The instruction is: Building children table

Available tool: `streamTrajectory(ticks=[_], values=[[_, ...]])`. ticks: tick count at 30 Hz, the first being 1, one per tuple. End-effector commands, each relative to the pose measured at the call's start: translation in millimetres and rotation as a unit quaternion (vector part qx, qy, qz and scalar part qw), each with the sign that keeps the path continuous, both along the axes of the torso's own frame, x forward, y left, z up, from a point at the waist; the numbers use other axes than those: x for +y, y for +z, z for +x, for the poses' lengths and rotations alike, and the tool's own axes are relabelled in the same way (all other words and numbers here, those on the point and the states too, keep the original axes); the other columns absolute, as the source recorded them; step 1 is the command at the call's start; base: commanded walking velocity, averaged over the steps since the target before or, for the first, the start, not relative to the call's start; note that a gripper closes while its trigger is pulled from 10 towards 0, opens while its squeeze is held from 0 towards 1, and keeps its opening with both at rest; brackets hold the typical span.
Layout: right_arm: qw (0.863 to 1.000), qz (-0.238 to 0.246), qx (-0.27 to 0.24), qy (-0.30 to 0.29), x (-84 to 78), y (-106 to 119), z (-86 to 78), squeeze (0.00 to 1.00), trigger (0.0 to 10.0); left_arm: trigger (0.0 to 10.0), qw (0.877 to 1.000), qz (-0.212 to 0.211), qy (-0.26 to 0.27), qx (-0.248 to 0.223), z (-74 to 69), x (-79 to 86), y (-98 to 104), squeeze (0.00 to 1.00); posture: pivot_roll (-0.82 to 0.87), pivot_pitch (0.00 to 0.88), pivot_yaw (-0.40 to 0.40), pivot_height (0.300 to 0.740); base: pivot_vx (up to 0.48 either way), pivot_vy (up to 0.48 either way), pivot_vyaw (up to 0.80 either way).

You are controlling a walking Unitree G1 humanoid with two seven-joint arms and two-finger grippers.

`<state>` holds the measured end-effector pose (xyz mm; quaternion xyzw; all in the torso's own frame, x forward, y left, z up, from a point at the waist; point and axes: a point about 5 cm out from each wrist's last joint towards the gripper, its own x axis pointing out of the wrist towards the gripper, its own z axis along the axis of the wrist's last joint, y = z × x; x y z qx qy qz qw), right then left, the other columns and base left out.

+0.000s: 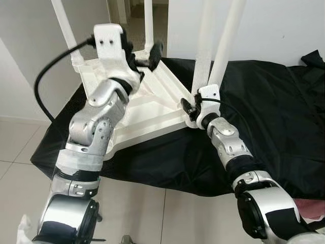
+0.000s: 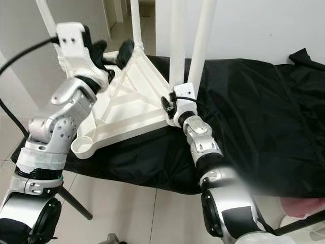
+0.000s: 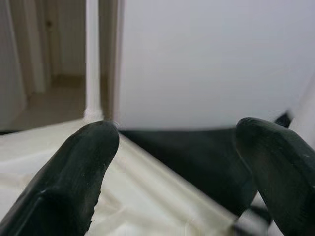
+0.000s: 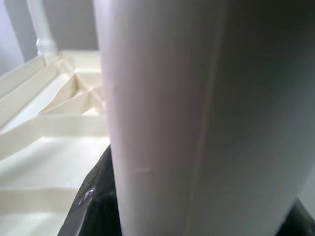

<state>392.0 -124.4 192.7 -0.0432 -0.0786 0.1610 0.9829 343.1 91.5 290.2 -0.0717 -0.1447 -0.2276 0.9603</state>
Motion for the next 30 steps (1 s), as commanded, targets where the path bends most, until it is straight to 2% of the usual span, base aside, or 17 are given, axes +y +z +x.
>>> streamTrajectory(ticks=[1,4,6,10,12,14,19,23,24,27,30], values=[[0.999,0.017,-0.031,0.015,3.6,12.1,-1.0,0.00,10.0,10.0,0.998,0.038,0.013,0.037,4.9,-0.1,-20.6,0.00,0.04,0.030,0.038,0.740,0.000,0.000,0.00],[0.998,0.027,-0.056,0.032,5.8,16.5,-6.6,0.00,10.0,10.0,0.996,0.048,0.028,0.068,8.0,2.9,-33.8,0.00,0.04,0.038,0.040,0.740,0.000,0.000,0.00],[0.998,0.027,-0.056,0.032,5.8,16.5,-6.6,0.00,10.0,10.0,0.996,0.048,0.028,0.068,8.0,2.9,-33.8,0.00,0.04,0.038,0.040,0.740,0.000,0.000,0.00],[0.994,0.044,-0.089,0.046,4.8,24.7,-18.0,0.00,10.0,10.0,0.990,0.058,0.056,0.114,12.1,11.7,-53.1,0.00,0.04,0.042,0.046,0.740,0.000,0.000,0.00],[0.994,0.044,-0.089,0.046,4.8,24.7,-18.0,0.00,10.0,10.0,0.990,0.058,0.056,0.114,12.1,11.7,-53.1,0.00,0.04,0.042,0.046,0.740,0.000,0.000,0.00],[0.990,0.068,-0.113,0.051,-1.2,31.1,-31.1,0.00,10.0,10.0,0.987,0.096,0.050,0.115,7.7,13.7,-66.0,0.00,0.03,0.049,0.054,0.740,0.000,0.000,0.00],[0.988,0.073,-0.125,0.050,-3.1,32.4,-36.2,0.00,10.0,10.0,0.987,0.101,0.045,0.116,5.3,13.1,-69.6,0.00,0.02,0.051,0.058,0.740,0.000,0.000,0.00],[0.986,0.081,-0.141,0.033,-5.6,28.7,-47.9,0.00,10.0,10.0,0.990,0.092,0.035,0.103,-0.9,10.7,-74.1,0.00,0.01,0.048,0.064,0.740,0.000,0.000,0.00],[0.986,0.085,-0.143,0.020,-6.7,24.3,-53.7,0.00,10.0,10.0,0.992,0.082,0.032,0.086,-5.2,9.2,-75.2,0.00,0.00,0.045,0.069,0.740,0.000,0.000,0.00],[0.989,0.081,-0.122,-0.004,-3.6,8.4,-67.8,0.00,10.0,10.0,0.997,0.063,0.028,0.034,-17.1,3.3,-74.7,0.00,-0.01,0.038,0.076,0.740,0.000,0.000,0.00],[0.991,0.083,-0.104,-0.015,-1.3,2.4,-72.6,0.00,10.0,10.0,0.998,0.052,0.021,0.029,-20.8,0.7,-75.2,0.00,-0.02,0.033,0.083,0.740,0.000,0.000,0.00]])
